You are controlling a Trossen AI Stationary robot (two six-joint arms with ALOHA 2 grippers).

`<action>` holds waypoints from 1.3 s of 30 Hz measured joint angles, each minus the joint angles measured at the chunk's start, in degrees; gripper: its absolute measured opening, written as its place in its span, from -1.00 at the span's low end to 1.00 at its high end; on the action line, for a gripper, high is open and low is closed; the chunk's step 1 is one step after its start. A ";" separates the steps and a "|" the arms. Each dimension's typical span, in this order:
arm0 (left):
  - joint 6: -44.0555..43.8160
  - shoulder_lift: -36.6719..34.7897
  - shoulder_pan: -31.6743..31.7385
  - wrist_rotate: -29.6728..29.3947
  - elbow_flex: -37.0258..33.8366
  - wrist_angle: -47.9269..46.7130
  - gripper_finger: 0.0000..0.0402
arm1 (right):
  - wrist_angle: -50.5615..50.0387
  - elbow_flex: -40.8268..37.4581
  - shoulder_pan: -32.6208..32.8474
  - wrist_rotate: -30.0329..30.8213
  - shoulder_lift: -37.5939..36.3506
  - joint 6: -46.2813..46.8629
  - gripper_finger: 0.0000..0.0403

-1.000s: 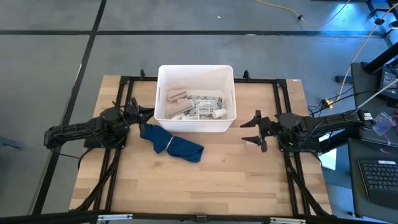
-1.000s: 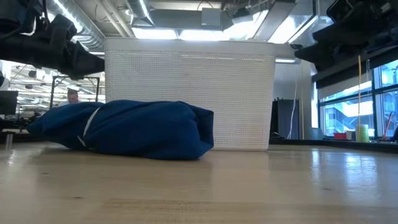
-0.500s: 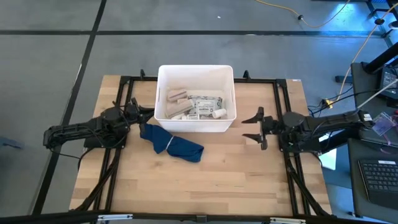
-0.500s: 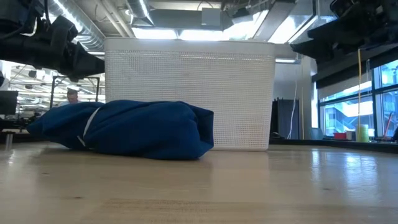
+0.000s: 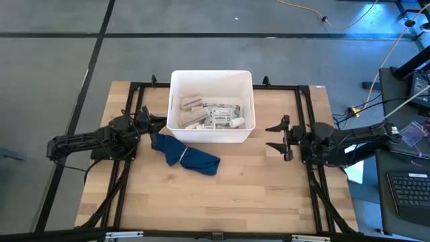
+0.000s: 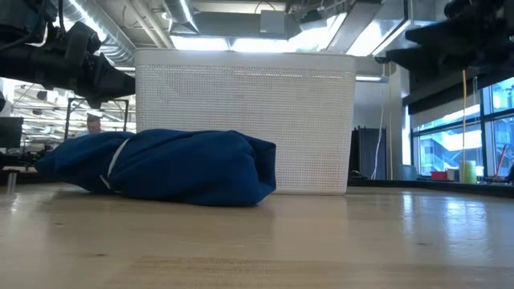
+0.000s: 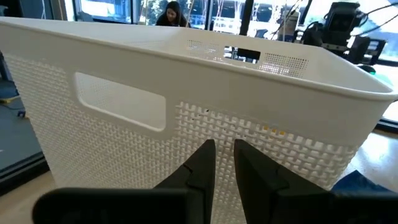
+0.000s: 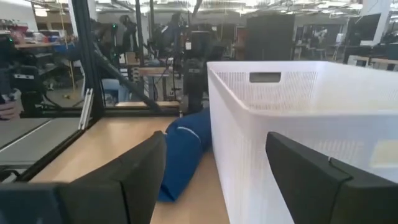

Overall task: Pick & place medical supplies in basket/bin
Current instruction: Return to Home Position

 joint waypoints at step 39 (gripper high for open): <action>-0.02 0.02 0.00 -0.22 0.04 0.07 -0.73 | -18.65 -4.33 -0.02 1.91 -19.88 5.91 0.37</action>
